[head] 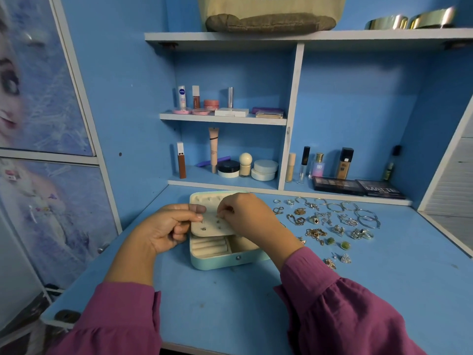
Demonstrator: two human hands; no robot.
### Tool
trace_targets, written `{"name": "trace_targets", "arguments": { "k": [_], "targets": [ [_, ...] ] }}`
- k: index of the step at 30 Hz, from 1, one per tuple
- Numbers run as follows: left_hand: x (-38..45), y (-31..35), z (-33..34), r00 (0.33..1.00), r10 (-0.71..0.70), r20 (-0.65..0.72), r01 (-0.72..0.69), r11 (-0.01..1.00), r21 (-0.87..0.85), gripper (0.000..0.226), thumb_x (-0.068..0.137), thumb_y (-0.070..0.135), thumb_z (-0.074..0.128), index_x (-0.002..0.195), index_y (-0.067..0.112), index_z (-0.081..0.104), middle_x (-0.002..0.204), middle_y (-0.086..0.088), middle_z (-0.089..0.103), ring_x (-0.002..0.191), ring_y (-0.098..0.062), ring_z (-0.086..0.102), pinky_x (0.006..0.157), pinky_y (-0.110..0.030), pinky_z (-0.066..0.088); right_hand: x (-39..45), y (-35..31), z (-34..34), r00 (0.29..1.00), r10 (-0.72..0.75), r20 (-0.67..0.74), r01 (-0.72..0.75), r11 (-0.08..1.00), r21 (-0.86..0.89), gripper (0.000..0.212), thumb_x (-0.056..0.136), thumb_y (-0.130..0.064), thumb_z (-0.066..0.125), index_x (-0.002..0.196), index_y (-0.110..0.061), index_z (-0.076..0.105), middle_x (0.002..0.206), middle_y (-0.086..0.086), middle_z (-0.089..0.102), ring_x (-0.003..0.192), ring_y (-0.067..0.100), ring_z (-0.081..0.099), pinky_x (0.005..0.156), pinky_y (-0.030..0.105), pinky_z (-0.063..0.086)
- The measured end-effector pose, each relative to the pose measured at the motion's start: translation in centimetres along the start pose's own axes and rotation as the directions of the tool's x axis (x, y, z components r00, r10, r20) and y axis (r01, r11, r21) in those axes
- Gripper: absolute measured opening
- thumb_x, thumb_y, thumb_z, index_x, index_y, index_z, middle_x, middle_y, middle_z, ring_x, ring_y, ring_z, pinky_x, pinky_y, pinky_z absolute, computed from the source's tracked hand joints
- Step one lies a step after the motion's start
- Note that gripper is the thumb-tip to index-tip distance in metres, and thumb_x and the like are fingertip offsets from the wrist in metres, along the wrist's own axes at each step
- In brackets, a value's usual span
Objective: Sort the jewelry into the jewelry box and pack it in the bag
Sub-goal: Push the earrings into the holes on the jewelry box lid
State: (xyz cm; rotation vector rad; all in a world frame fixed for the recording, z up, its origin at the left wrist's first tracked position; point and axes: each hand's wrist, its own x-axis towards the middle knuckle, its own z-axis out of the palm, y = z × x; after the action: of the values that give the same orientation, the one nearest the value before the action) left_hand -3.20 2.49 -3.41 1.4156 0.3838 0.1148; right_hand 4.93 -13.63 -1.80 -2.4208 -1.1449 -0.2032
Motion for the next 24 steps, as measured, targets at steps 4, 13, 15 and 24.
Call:
{"name": "trace_targets", "arguments": {
  "k": [4,13,15,24],
  "targets": [
    [-0.2,0.1,0.1,0.999,0.033,0.014,-0.033,0.999,-0.032,0.012,0.092,0.016,0.054,0.091,0.009,0.063,0.043,0.006,0.039,0.032,-0.003,0.023,0.035,-0.013,0.014,-0.9,1.1,-1.5,0.998,0.062,-0.011,-0.060,0.985,0.159,0.016,0.087,-0.017,0.055,0.089,-0.022,0.070,0.094,-0.004,0.069,0.089,0.018,0.061,0.080,0.037,0.052],
    [0.4,0.0,0.1,0.999,0.047,0.024,-0.045,0.995,-0.089,0.043,0.087,0.051,0.049,0.102,0.012,0.055,0.075,-0.016,0.069,0.032,-0.005,0.024,0.031,-0.015,0.021,-3.8,7.3,-5.4,0.983,0.180,-0.036,-0.154,0.915,0.372,0.010,0.091,-0.025,0.062,0.089,-0.022,0.072,0.084,-0.005,0.070,0.076,0.008,0.062,0.066,0.024,0.048],
    [0.6,0.0,0.0,0.998,0.051,0.037,-0.048,0.995,-0.092,0.054,0.084,0.057,0.047,0.108,0.010,0.055,0.098,-0.022,0.071,0.032,-0.005,0.023,0.030,-0.014,0.021,-4.5,8.9,-6.1,0.978,0.208,-0.023,-0.185,0.909,0.373,0.009,0.090,-0.027,0.063,0.088,-0.024,0.072,0.085,-0.003,0.071,0.078,0.012,0.065,0.069,0.032,0.054],
    [1.2,-0.1,0.3,0.994,0.105,0.002,-0.104,0.983,-0.150,0.036,0.096,0.045,0.041,0.107,0.014,0.058,0.090,-0.015,0.072,0.033,-0.004,0.033,0.026,-0.012,0.019,-7.3,13.3,-7.9,0.942,0.326,0.078,-0.335,0.914,0.226,0.007,0.087,-0.023,0.068,0.083,-0.019,0.073,0.067,-0.014,0.063,0.058,-0.001,0.055,0.052,0.012,0.040]
  ]
}}
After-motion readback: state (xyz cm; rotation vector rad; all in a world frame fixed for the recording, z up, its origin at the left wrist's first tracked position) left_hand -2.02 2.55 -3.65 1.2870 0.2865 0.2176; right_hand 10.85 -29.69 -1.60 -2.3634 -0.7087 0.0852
